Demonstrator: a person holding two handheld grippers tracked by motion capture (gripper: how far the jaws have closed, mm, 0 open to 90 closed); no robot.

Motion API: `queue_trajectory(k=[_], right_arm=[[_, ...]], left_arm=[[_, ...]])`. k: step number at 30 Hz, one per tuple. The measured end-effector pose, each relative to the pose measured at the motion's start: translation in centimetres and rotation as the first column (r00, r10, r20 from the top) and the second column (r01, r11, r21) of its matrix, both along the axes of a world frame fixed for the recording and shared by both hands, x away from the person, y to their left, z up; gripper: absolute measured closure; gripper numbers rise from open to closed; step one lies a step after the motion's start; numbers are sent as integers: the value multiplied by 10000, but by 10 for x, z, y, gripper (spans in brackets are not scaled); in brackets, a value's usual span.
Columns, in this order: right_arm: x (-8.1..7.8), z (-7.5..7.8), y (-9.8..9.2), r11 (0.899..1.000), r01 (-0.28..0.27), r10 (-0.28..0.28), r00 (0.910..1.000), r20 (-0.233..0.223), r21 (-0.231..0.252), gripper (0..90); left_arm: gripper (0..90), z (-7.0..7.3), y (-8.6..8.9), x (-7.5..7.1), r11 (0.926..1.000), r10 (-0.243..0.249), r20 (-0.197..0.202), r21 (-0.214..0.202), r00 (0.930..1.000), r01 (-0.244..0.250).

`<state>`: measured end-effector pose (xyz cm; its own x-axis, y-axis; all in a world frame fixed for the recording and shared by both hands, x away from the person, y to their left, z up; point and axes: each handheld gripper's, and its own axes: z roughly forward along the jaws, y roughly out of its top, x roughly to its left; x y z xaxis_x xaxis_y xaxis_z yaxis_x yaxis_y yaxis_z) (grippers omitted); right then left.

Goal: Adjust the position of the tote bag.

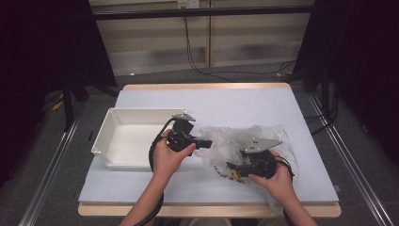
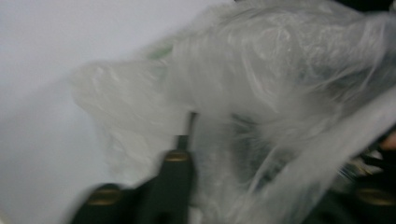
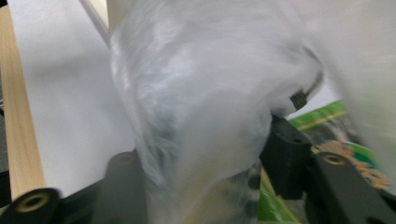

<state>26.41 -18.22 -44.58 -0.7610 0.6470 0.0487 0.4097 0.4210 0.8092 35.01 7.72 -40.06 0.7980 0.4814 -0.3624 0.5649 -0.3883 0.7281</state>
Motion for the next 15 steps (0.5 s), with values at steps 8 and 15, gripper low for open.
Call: queue_trajectory(k=[8, 15], right_arm=[[-10, -27, 29, 9862, -1368, 1306, 9890, -697, -930, 843], [-21, -32, 38, 9823, -1512, 1421, 9861, -859, -1105, 649]], left_arm=[[412, 3, -9, 0, 9995, 199, 234, -263, 9995, -193], [853, -8, -16, 1, 9977, -47, -561, 669, 9984, 85]])
